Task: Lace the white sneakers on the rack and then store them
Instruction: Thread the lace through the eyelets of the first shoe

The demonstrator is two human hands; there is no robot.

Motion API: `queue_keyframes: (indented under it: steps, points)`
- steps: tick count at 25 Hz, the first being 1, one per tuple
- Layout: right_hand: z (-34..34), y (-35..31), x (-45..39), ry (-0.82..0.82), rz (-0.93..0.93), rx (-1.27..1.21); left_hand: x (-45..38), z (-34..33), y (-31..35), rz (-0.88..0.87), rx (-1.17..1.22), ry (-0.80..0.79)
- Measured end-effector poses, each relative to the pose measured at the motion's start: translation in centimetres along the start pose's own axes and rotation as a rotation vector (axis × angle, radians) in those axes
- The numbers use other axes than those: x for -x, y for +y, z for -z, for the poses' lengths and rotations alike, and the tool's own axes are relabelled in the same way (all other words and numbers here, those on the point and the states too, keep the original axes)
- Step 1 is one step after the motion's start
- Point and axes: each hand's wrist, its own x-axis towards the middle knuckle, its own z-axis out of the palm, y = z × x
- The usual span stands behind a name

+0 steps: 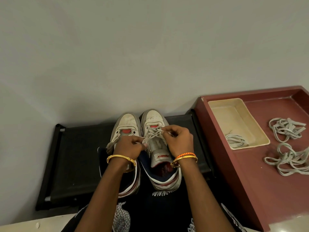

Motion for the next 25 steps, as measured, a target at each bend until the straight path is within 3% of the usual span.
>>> queue_keyframes:
  steps: [8, 16, 25]
  points:
    - [-2.3, 0.0, 0.7, -0.174, 0.116, 0.305, -0.2, 1.1, 0.0, 0.194, 0.191, -0.011]
    - [-3.2, 0.0, 0.6, -0.217, 0.122, 0.403, -0.1, 1.2, -0.2, 0.177, 0.254, -0.015]
    - [-3.8, 0.7, 0.5, -0.230, 0.045, 0.273, -0.3, 1.4, -0.3, 0.070, 0.148, -0.146]
